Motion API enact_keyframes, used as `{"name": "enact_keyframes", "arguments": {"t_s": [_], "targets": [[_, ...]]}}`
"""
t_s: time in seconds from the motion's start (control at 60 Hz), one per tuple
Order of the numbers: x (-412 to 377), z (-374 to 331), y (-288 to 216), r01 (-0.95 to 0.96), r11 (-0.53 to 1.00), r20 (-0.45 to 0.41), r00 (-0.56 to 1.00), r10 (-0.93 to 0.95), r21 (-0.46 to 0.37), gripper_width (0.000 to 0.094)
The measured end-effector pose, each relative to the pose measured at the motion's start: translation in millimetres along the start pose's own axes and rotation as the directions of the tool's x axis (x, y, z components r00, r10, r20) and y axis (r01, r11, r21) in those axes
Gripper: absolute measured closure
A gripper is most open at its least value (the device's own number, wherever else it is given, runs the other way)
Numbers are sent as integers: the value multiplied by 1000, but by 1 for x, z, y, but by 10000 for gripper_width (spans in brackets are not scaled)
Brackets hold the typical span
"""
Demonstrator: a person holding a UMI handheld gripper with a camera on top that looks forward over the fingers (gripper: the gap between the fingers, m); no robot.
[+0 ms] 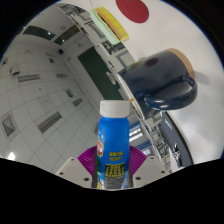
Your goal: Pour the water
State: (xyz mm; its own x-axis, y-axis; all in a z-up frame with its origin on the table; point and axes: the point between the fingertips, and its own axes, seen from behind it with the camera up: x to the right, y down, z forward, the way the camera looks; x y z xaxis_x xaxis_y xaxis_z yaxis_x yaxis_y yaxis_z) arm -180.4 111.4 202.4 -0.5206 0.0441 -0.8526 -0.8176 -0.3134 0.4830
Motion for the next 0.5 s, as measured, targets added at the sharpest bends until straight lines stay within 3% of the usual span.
{"name": "enact_keyframes", "arguments": {"t_s": [0.217,0.25,0.317,0.35,0.4,0.45,0.5], "targets": [[-7,-12,15,6,1000,-23,1000,-6,6,536],[-10,-41,23,23,1000,-31,999,-23,-15,536],[-10,-29,65,113,990,-62,991,-119,-87,536],[-22,-34,87,194,969,-35,979,-202,-153,536],[-51,-53,100,381,896,72,924,-374,-231,535],[-91,-70,116,594,782,147,805,-575,-191,535],[-126,-83,104,808,583,205,587,-783,-86,534]]}}
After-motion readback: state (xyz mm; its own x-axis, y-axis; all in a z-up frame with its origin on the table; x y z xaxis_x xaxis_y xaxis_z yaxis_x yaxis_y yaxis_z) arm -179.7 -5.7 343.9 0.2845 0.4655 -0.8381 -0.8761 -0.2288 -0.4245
